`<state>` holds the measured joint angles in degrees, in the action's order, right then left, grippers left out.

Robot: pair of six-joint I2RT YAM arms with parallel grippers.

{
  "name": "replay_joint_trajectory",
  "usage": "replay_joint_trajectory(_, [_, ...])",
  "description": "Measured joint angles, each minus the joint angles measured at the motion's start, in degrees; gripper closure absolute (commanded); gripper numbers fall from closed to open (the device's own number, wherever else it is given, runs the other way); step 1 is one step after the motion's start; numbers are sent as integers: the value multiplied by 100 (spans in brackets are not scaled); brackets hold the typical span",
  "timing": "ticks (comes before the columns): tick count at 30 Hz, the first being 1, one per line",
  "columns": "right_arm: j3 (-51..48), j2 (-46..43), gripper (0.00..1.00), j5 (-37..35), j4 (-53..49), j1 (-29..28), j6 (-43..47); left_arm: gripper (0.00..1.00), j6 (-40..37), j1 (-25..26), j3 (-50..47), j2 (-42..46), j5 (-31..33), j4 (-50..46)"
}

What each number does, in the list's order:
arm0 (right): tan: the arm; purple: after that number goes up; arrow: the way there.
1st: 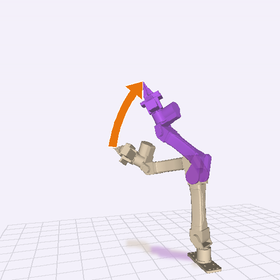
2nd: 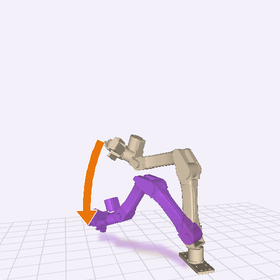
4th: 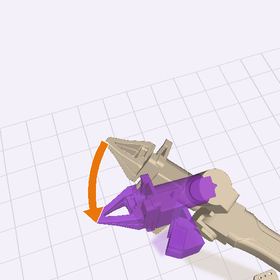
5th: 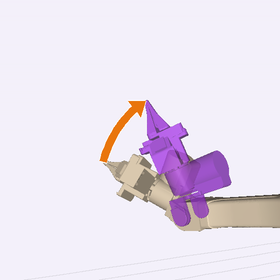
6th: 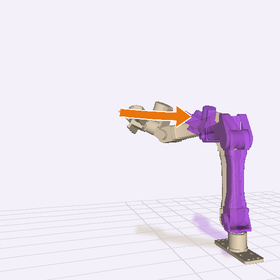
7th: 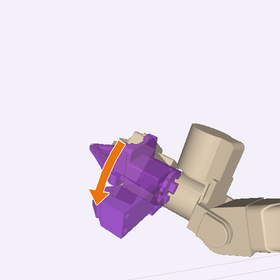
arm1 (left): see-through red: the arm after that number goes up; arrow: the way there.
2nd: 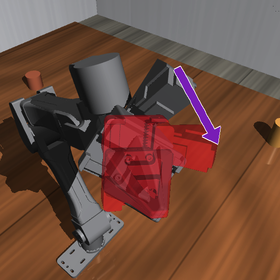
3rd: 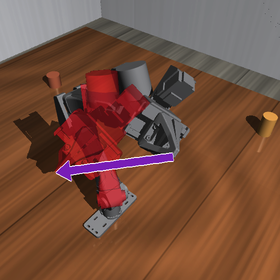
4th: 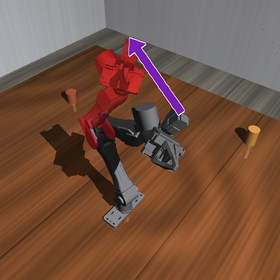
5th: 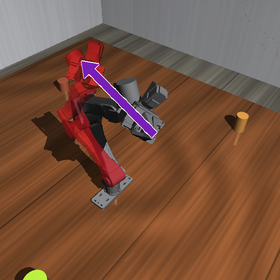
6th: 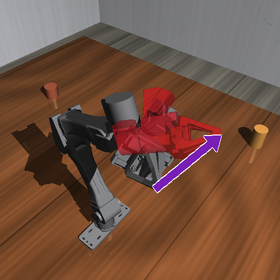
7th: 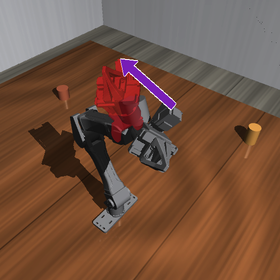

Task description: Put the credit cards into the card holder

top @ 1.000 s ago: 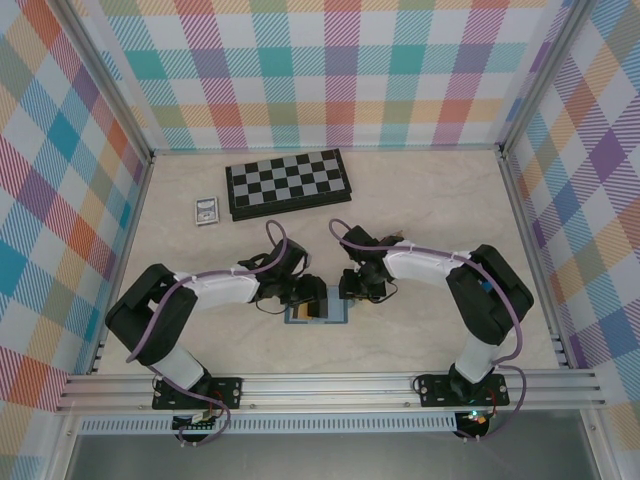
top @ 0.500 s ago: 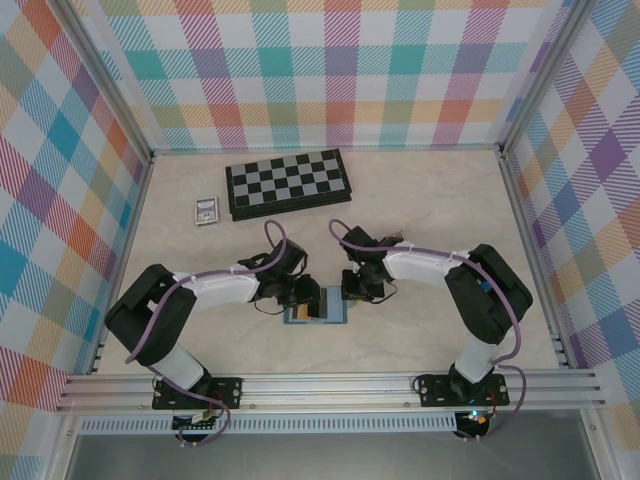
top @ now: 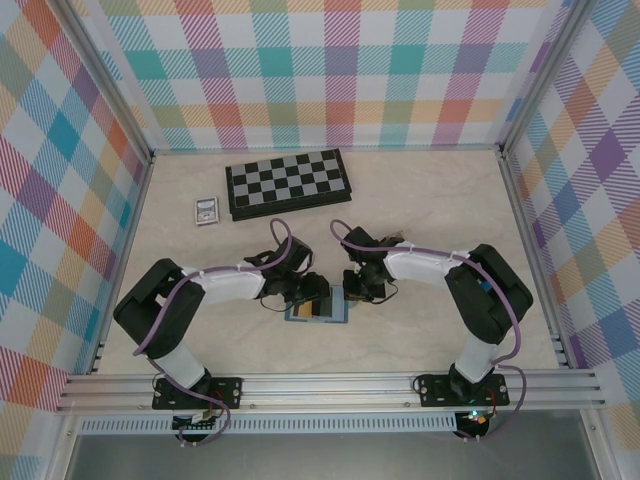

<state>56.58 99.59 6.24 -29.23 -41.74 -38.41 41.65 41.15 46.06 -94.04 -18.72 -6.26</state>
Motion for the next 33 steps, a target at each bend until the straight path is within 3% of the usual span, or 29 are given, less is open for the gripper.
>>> replay_joint_trajectory(7, [0,0,82,2,2,0,-17,57,-85,26,17,173,280,-422])
replay_joint_trajectory(16, [2,0,82,7,2,0,-17,69,-118,28,66,175,334,-566])
replay_joint_trajectory(33, [2,0,85,24,4,0,-20,60,-278,210,551,-304,26,-564])
